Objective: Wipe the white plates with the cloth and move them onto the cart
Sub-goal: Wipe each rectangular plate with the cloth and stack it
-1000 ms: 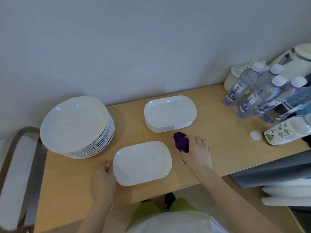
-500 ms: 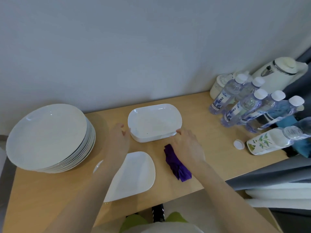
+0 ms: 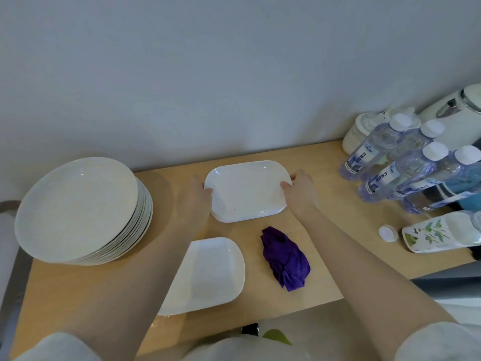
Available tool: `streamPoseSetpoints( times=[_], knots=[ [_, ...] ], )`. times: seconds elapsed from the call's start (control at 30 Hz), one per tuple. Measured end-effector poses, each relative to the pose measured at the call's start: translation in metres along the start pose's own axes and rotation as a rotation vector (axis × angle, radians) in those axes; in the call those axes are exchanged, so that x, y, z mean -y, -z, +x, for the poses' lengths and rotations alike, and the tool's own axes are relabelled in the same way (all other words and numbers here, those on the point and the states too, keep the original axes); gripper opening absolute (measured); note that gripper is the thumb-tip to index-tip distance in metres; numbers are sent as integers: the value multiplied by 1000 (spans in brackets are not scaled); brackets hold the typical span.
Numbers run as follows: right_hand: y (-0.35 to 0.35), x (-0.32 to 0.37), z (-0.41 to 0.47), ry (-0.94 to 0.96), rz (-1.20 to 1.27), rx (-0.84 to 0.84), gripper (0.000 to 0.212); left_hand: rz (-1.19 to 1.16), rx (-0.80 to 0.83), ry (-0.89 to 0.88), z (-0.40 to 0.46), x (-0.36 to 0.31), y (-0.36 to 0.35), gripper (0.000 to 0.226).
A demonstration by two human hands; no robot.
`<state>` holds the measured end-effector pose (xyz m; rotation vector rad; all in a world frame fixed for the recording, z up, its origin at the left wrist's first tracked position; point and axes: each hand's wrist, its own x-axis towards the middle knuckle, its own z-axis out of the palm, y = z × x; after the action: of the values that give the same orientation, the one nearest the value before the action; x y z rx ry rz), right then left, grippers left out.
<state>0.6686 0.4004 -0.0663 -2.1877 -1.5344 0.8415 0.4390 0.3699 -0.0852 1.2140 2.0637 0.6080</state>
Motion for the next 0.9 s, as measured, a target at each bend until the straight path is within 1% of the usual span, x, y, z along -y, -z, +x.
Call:
streamPoseSetpoints(
  times=[0.1, 0.3, 0.6, 0.77, 0.83, 0.9],
  knots=[
    [0, -2, 3, 35, -27, -43, 16, 45, -19, -13, -1, -1, -2, 9],
    [-2, -6, 5, 89, -75, -93, 8, 111, -11, -45, -4, -7, 0, 11],
    [-5, -6, 4, 111, -86, -112, 12, 102, 9, 22, -6, -12, 5, 16],
    [-1, -7, 5, 100, -74, -122, 13, 78, 17, 28, -7, -18, 8, 21],
    [2, -5, 3, 109, -41, -147, 14, 39, 13, 27, -7, -21, 12, 18],
    [7, 0, -1, 138, -3, -169, 14, 4, -5, 7, -9, -22, 18, 10]
  ],
)
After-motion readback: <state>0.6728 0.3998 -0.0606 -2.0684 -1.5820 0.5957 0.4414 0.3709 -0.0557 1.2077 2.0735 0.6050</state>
